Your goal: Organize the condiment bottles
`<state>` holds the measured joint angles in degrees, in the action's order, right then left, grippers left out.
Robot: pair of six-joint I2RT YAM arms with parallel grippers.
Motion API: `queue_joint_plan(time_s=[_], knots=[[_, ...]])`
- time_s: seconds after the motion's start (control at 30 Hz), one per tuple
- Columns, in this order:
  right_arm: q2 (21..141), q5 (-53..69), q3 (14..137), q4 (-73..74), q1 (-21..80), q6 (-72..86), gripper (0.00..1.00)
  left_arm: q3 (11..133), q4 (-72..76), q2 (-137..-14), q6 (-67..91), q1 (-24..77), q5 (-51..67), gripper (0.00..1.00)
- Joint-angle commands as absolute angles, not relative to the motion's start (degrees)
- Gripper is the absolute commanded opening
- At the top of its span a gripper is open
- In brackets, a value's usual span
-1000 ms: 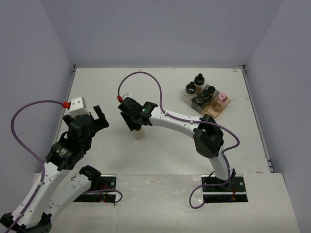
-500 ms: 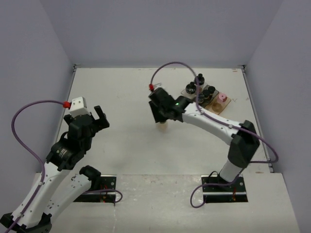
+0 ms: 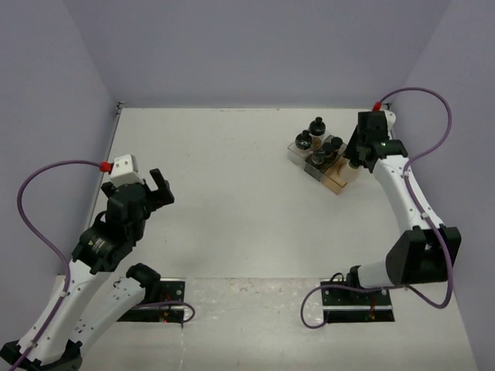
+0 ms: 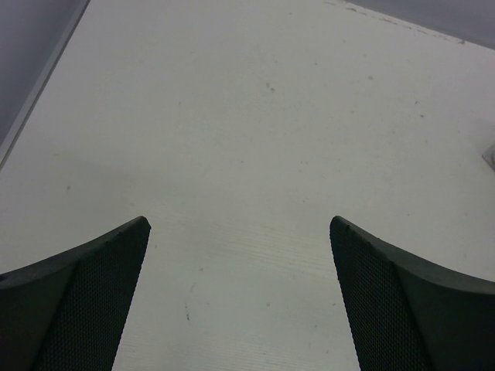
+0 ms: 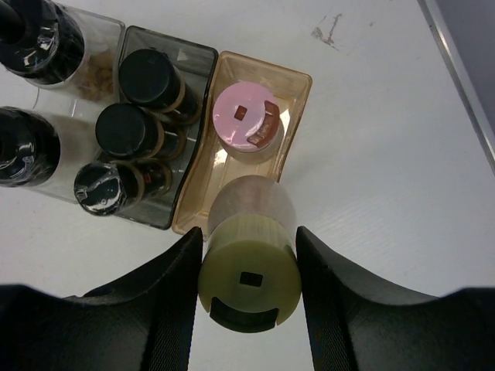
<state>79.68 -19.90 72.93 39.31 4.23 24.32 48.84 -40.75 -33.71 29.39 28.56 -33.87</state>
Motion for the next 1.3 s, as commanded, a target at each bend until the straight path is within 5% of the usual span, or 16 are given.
queue_joint_plan(time_s=[0.0, 0.6, 0.9, 1.1, 1.27], knots=[[83.5, -17.7, 77.3, 36.1, 3.6, 24.2, 0.21, 48.3, -38.4, -33.4, 27.7, 28.2, -33.3, 1.0], [93.3, -14.8, 76.4, 30.5, 3.6, 25.0, 0.23, 48.2, -37.9, -33.8, 27.2, 28.2, -32.3, 1.0], [94.4, -16.4, 75.3, 32.1, 3.7, 25.9, 0.68, 48.2, -37.9, -34.2, 27.1, 28.3, -32.2, 1.0], [90.8, -15.9, 75.4, 34.3, 4.0, 25.8, 0.76, 48.3, -38.0, -35.3, 27.2, 28.2, -32.8, 1.0], [76.3, -16.7, 72.4, 37.0, 8.8, 25.4, 0.77, 49.0, -39.0, -38.2, 27.9, 25.9, -34.5, 1.0]])
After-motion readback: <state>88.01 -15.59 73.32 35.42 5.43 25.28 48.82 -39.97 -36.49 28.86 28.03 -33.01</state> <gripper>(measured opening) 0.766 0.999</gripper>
